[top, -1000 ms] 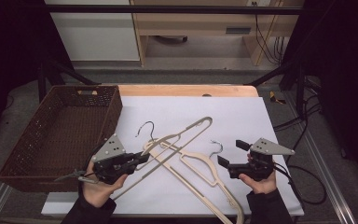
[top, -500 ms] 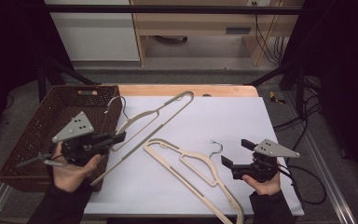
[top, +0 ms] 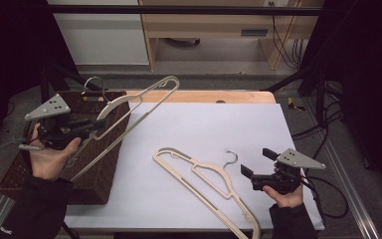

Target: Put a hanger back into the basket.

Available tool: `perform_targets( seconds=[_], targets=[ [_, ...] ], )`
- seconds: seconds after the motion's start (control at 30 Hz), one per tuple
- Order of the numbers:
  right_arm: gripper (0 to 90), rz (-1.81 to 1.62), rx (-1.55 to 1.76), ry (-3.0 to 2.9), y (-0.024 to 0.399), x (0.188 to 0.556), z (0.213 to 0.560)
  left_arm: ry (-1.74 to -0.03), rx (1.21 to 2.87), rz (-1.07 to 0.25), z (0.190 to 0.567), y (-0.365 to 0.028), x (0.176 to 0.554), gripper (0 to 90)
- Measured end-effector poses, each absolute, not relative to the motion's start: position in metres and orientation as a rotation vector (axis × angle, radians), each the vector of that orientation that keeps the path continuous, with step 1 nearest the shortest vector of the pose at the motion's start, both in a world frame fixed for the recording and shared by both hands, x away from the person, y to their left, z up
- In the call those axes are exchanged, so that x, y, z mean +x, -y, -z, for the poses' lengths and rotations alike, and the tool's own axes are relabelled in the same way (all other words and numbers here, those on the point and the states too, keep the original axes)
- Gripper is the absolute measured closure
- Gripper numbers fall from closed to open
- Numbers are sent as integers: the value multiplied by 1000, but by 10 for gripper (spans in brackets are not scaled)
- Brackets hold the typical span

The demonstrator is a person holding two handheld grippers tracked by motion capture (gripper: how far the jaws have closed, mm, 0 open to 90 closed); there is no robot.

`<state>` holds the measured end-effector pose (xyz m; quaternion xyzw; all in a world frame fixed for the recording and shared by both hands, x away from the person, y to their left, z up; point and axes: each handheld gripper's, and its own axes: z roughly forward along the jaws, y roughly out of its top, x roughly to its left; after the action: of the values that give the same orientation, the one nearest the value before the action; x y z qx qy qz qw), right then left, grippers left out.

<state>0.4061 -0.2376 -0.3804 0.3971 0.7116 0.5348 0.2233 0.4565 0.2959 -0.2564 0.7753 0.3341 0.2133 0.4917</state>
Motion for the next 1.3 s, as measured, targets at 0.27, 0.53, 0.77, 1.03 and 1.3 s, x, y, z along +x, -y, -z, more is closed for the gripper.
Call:
perform_targets(
  seconds=[0.27,0.53,0.77,1.03,1.3],
  targets=[
    [38,-1461,1111,-1950,241,407,383,-874,1891,-562,262,-322,472,862],
    [38,-1444,1112,-1958,239,408,384,-907,1894,-590,270,-357,483,862],
    [38,-1441,1115,-1960,239,408,385,-981,1904,-614,277,-390,493,862],
    [37,-1438,1113,-1963,238,409,386,-1032,1907,-608,292,-417,497,862],
    [37,-1426,1113,-1968,238,410,387,-1085,1918,-581,309,-435,497,862]
  ],
)
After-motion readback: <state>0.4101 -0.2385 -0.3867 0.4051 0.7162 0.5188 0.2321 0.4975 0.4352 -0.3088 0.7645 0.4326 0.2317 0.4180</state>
